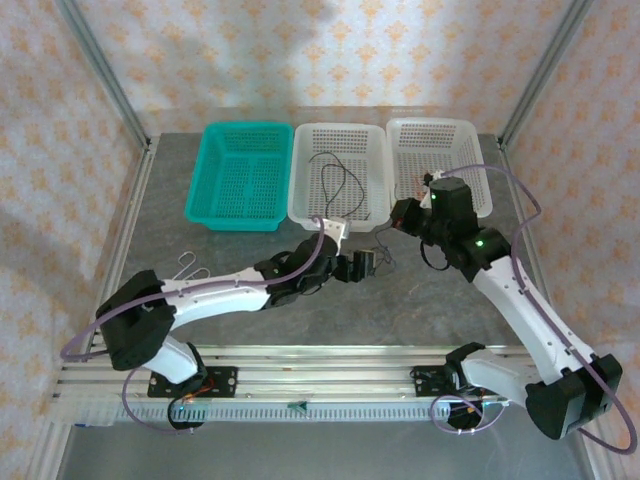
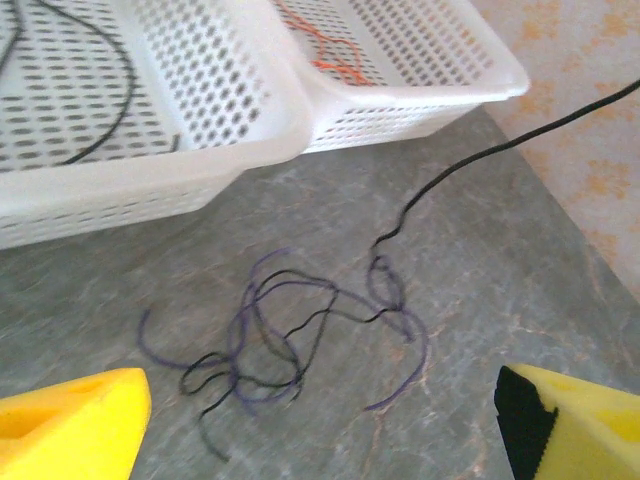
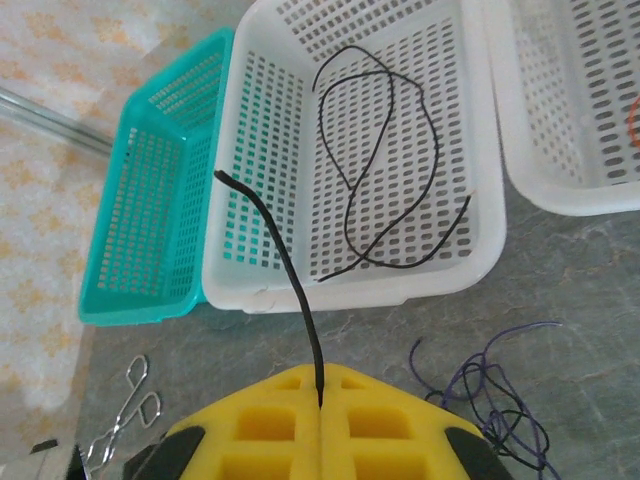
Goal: Untangle the cables
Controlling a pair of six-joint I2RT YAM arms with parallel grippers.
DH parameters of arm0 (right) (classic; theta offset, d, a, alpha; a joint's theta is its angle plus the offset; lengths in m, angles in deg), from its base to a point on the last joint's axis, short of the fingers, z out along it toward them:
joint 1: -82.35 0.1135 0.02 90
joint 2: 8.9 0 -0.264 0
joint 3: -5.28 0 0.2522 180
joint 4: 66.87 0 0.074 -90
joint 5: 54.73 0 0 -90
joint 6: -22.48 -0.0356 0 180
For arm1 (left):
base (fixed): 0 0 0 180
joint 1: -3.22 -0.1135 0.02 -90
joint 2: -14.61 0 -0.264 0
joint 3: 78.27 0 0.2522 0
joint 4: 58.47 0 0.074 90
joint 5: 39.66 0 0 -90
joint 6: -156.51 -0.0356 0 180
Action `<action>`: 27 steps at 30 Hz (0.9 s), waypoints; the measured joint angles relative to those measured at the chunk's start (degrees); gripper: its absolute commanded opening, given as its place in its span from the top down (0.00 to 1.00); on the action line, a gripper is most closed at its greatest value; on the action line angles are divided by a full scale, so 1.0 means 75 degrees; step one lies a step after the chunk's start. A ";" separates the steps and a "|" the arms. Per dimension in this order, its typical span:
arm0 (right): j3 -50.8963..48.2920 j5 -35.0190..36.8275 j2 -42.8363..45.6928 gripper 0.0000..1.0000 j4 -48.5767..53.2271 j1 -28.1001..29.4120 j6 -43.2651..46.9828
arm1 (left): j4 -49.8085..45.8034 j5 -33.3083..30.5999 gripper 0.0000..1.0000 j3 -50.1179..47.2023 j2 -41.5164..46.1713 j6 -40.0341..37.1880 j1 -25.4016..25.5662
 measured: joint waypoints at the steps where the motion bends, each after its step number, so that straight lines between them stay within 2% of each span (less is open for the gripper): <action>1: 0.0000 -0.0085 -0.0012 1.00 -0.0015 0.0000 -0.0012 | 0.0000 0.0038 0.11 0.0125 -0.0114 -0.0026 0.0000; 8: 0.0003 -0.0603 -0.0023 1.00 -0.0184 0.0000 -0.0131 | 0.0032 -0.0041 0.26 0.0793 -0.0819 0.0009 -0.0061; 13: 0.0003 -0.0831 -0.0023 1.00 -0.0233 0.0000 -0.0224 | 0.0128 -0.0149 0.29 0.0924 -0.1201 0.0154 -0.0163; 20: 0.0029 -0.0877 0.0087 1.00 -0.0271 0.0000 -0.0329 | 0.0015 -0.0731 0.30 0.1705 -0.2075 0.0350 -0.0166; 27: 0.0731 -0.0758 0.0312 1.00 -0.0219 0.0000 -0.0323 | -0.0289 -0.1131 0.31 0.1944 -0.2658 0.0539 -0.0166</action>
